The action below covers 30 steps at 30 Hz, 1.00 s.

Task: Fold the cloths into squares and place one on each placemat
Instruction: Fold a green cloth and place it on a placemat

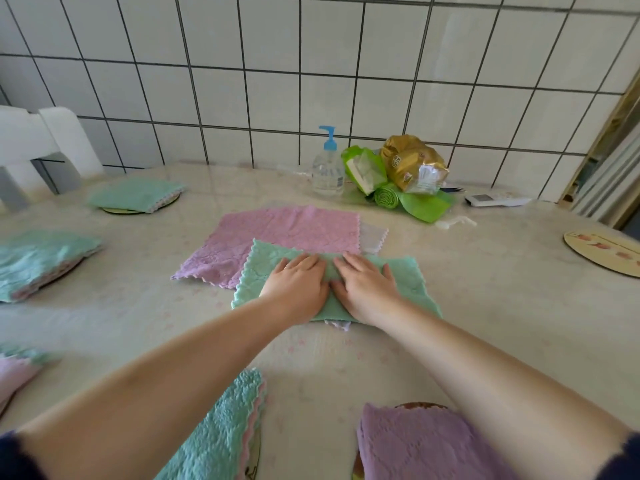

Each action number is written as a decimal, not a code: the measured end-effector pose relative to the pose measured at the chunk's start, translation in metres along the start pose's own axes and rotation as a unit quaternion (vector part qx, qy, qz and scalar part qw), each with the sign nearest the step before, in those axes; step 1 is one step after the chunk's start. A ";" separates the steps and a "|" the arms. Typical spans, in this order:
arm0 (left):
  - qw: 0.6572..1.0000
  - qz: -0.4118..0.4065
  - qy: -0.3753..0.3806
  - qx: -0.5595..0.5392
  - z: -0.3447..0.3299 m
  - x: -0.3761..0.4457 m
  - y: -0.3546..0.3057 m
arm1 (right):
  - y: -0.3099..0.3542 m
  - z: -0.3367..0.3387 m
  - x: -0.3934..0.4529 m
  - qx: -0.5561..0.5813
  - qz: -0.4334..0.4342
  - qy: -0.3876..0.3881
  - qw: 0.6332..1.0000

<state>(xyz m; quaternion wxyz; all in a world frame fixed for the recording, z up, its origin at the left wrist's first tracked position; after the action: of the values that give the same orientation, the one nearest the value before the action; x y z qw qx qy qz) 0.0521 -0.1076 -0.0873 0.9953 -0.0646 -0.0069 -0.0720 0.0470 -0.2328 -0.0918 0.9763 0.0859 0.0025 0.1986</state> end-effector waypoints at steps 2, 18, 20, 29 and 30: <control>1.000 0.017 0.005 0.010 -0.001 -0.001 0.008 | -0.009 0.000 -0.006 -0.010 -0.009 0.006 1.000; 0.992 0.106 0.042 0.052 0.008 -0.012 0.067 | -0.065 0.020 -0.036 -0.072 -0.111 0.073 0.989; 0.995 0.070 0.016 0.071 0.019 -0.019 0.056 | -0.061 0.037 -0.021 -0.102 -0.107 0.074 0.986; 0.979 -0.157 -0.115 0.053 0.031 -0.064 -0.002 | -0.004 0.049 0.036 0.062 0.042 -0.017 0.997; 0.978 -0.161 -0.118 0.058 0.028 -0.062 -0.002 | -0.003 0.046 0.039 0.064 0.040 -0.011 0.997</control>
<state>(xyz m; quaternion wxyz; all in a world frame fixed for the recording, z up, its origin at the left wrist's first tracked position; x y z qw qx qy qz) -0.0102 -0.0973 -0.0604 0.9649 -0.0131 -0.1390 -0.2223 0.0861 -0.2278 -0.0462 0.9600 0.1501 0.0014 0.2364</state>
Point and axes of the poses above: each hand's wrist, its own x-axis towards the middle knuckle, its own z-axis out of the back of the hand, y = z × x, the point moved 3 cm from there along x, towards the middle knuckle, and after that the axes turned 13 degrees about z, right-handed, at the moved point
